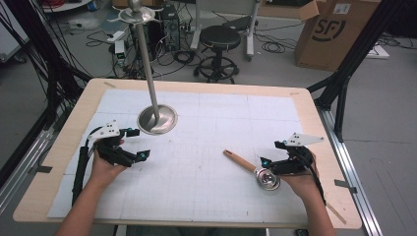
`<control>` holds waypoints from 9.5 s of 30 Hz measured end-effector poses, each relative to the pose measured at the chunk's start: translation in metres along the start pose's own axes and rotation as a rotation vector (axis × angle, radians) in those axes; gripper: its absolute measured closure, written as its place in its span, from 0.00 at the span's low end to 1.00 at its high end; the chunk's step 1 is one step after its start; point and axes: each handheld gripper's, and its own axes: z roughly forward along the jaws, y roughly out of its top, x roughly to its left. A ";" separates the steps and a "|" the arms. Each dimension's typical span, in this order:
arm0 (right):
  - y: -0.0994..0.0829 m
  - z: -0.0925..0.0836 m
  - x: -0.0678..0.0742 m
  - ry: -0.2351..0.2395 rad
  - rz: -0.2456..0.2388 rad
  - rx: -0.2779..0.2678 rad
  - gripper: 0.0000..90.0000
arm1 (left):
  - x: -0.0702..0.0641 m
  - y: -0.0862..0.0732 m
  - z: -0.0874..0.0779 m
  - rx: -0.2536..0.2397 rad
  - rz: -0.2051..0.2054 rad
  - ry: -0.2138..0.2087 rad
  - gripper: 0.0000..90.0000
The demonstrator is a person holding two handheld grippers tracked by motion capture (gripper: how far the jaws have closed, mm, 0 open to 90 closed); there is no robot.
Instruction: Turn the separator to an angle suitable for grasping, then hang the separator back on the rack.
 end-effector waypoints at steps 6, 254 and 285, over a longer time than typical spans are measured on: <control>0.000 -0.001 0.000 -0.001 -0.006 0.002 0.13 | -0.002 -0.001 0.004 0.018 0.005 -0.009 0.02; 0.257 0.036 0.033 0.365 -0.224 -0.175 0.77 | -0.002 -0.002 0.007 0.038 0.021 -0.040 0.02; 0.321 0.068 0.048 0.343 -0.238 -0.124 0.76 | -0.010 0.000 0.009 0.060 0.034 -0.052 0.02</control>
